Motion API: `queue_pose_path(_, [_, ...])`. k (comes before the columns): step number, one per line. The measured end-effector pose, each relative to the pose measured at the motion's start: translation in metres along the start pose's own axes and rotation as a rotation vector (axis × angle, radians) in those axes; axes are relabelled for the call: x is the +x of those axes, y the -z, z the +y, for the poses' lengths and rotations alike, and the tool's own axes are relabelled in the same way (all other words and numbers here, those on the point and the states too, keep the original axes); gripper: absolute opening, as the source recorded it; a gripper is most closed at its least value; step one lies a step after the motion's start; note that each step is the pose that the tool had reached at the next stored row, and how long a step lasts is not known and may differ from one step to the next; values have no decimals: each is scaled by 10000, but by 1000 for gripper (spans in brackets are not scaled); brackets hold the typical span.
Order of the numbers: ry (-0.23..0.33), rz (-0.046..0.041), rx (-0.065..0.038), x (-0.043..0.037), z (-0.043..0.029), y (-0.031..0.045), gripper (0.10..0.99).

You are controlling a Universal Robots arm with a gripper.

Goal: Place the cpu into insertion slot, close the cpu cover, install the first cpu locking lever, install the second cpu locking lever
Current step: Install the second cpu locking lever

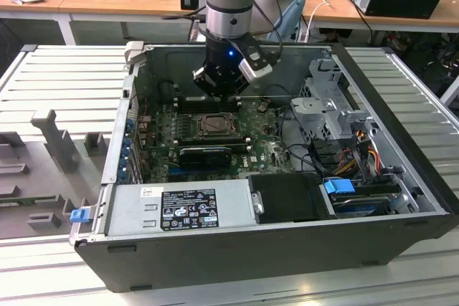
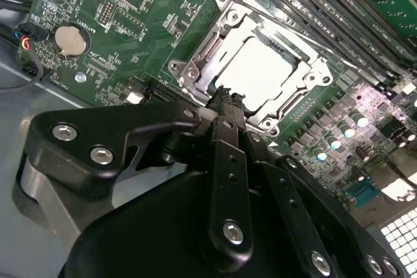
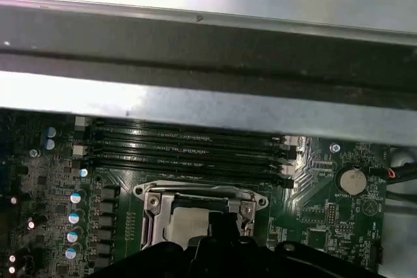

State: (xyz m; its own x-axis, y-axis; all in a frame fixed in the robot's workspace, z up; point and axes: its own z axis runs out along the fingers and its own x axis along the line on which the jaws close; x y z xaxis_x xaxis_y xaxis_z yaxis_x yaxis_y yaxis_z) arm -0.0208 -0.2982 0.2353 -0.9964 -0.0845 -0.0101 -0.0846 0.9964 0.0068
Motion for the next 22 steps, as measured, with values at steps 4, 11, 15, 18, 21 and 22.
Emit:
queue_pose_path(4, [0,0,0,6,-69,0,106])
queue_pose_path(11, [-2,0,1,13,-151,29,106])
queue_pose_path(15, [2,-1,0,12,-158,104,106])
queue_pose_path(18, [0,0,0,15,-189,118,106])
queue_pose_path(21, [0,0,0,20,-248,118,106])
queue_pose_path(22, [1,0,0,22,-270,118,106])
